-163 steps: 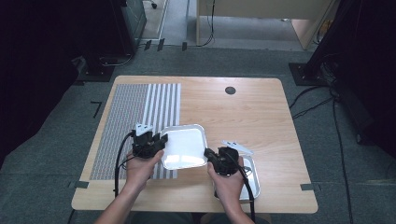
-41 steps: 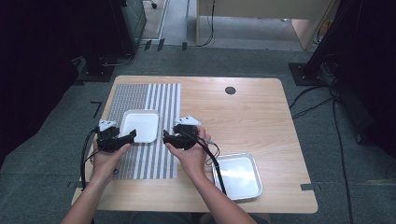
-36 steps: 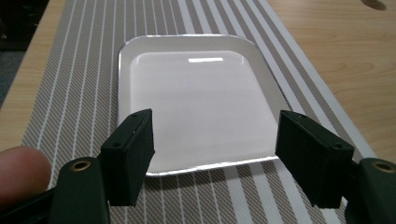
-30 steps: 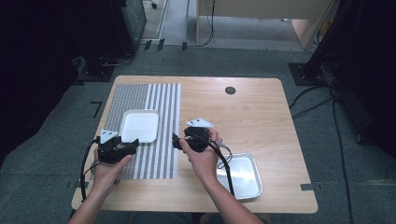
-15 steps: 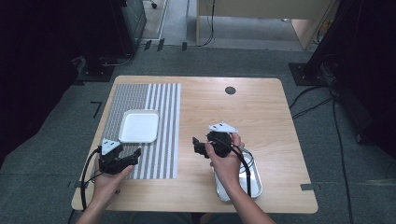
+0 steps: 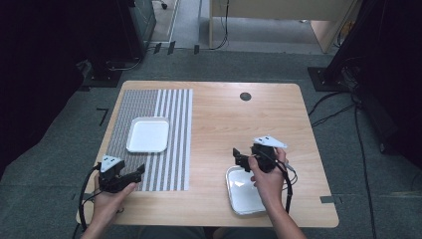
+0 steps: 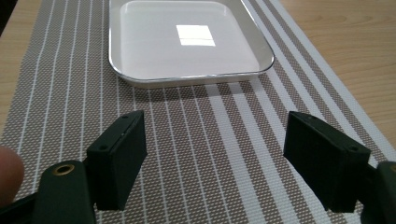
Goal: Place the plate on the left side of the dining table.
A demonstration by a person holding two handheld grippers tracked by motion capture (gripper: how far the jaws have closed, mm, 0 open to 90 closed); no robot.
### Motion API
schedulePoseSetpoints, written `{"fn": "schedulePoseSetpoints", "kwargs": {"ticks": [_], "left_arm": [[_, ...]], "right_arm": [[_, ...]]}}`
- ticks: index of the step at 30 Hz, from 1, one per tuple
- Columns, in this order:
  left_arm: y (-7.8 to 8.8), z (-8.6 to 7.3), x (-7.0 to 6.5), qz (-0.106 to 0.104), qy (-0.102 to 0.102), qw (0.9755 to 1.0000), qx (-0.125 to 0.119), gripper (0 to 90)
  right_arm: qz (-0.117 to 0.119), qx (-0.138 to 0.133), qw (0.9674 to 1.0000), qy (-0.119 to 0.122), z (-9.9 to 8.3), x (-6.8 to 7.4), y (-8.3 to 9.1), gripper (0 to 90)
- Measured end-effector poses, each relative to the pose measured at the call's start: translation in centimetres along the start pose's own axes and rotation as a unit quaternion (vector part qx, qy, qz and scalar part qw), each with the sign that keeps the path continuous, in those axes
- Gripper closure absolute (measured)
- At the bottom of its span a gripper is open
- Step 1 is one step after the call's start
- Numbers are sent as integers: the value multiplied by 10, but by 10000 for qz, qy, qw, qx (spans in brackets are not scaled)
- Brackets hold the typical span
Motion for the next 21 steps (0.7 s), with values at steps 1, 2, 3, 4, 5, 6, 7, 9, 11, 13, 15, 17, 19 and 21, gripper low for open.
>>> {"fn": "schedulePoseSetpoints", "kwargs": {"ticks": [1, 2, 3, 4, 5, 6, 7, 9, 11, 13, 15, 17, 19, 21], "left_arm": [[1, -1, 2, 14, 17, 10000, 7, 214], [1, -3, 4, 54, 30, 10000, 8, 212], [1, -4, 5, 88, 42, 10000, 8, 209], [2, -6, 7, 107, 56, 9999, 6, 208], [3, -7, 9, 134, 53, 9999, 7, 208], [3, -8, 11, 165, 34, 9999, 18, 206], [4, -9, 13, 171, 38, 9998, 15, 203], [4, -11, 17, 184, 68, 9998, 28, 197], [5, -14, 21, 188, 128, 9997, 20, 197], [6, -16, 24, 247, 103, 9996, 38, 196], [6, -18, 26, 274, 65, 9996, 56, 193], [7, -21, 27, 253, 60, 9996, 100, 190], [6, -24, 29, 288, 42, 9995, 159, 187], [5, -27, 32, 367, 27, 9990, 240, 184]], "right_arm": [[-19, -22, 10000, -41, 1, -5, 3, 212], [-26, -49, 10000, -69, 1, -10, 5, 212], [-54, -82, 9999, -110, 2, -15, 8, 212], [-75, -101, 9999, -118, 3, -19, 10, 212], [-97, -126, 9998, -120, 3, -23, 13, 212], [-106, -156, 9997, -137, 3, -28, 15, 212], [-102, -176, 9996, -170, 4, -32, 18, 211], [-151, -223, 9994, -208, 4, -41, 23, 212], [-187, -251, 9992, -256, 4, -49, 28, 211], [-250, -282, 9990, -246, 2, -58, 33, 211], [-319, -297, 9987, -276, 0, -68, 37, 211], [-378, -287, 9984, -300, -3, -76, 41, 211], [-463, -277, 9980, -334, -7, -86, 44, 212], [-528, -258, 9975, -381, -12, -96, 47, 212]]}}
Point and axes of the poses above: each handheld gripper's, and its own axes: y roughly backward along the jaws, z roughly out of its top, x roughly to its left, the point moved 2 cm from there along -y, roughly forward along the jaws, and after that the axes turned 15 degrees about -y, right-handed, at the moved point
